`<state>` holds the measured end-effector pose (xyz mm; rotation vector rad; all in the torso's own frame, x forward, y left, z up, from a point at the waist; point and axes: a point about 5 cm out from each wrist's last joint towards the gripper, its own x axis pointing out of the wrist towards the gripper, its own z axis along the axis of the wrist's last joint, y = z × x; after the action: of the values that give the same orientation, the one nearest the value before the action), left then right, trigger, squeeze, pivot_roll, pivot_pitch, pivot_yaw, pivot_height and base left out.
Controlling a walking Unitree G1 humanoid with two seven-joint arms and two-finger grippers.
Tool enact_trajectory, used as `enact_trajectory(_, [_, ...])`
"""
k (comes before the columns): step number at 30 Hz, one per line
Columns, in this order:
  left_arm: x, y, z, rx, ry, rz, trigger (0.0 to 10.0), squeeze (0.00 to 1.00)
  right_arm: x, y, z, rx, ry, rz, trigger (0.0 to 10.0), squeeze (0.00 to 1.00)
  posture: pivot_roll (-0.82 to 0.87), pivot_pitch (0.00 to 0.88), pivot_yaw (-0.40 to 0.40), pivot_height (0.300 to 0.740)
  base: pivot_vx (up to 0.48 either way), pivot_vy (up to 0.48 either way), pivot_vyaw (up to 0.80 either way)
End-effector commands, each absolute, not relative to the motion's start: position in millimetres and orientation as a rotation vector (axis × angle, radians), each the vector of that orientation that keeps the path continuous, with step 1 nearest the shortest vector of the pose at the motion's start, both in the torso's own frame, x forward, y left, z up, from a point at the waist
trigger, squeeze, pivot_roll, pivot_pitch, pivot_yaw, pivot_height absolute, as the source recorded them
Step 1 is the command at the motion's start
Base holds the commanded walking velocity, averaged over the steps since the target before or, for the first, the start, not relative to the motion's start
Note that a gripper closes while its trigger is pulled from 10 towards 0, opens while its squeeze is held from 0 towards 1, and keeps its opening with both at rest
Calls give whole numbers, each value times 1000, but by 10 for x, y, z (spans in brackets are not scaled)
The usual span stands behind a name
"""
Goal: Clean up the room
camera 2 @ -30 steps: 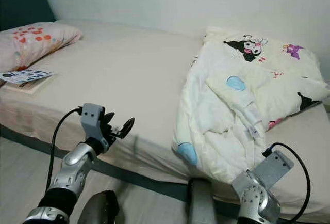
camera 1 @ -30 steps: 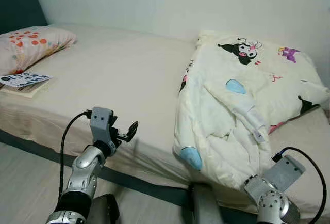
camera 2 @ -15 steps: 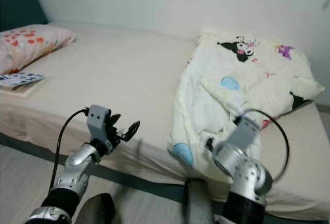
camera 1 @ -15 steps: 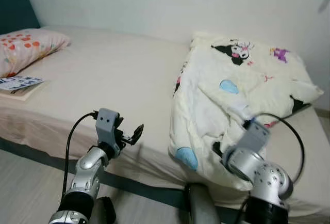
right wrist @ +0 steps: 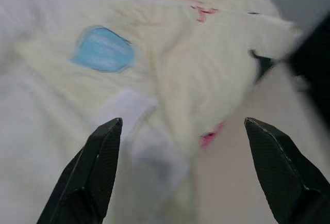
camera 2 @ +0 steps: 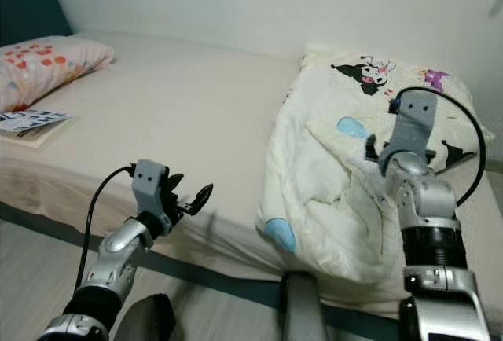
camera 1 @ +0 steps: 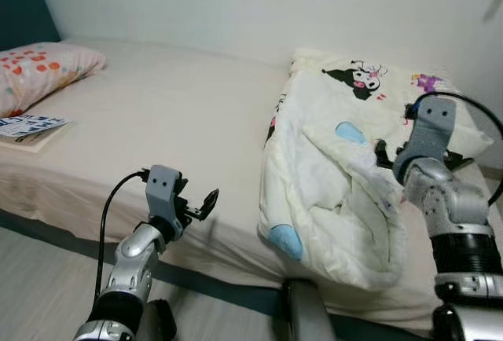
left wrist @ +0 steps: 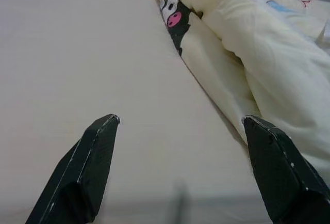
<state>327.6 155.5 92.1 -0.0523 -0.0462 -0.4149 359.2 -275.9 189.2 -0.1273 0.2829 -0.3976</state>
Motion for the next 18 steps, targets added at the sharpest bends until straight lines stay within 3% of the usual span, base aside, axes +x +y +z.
enact_trajectory(1, [3237, 1535, 889, -65, -34, -422, 10000, 0, 3630, -2827, 1776, -198, 269, -370, 10000, 0, -33, 115, -26, 501, 0, 0, 0])
enact_trajectory(7, [3229, 1640, 923, -66, -26, -382, 10000, 0, 3707, -2819, 1697, -224, 201, -207, 10000, 0, -7, 161, -12, 501, 0, 0, 0])
enact_trajectory(14, [3105, 1749, 913, -44, -15, -379, 10000, 0, 3717, -2877, 1627, -272, 234, -196, 10000, 0, 23, 221, 9, 501, 0, 0, 0])
enact_trajectory(16, [3007, 1801, 925, -35, -8, -384, 10000, 0, 3710, -2903, 1585, -366, 272, -193, 10000, 0, 56, 283, 27, 501, 0, 0, 0])
enact_trajectory(18, [2964, 1823, 938, -33, -5, -386, 10000, 0, 3709, -2915, 1579, -409, 282, -188, 10000, 0, 60, 291, 29, 501, 0, 0, 0])
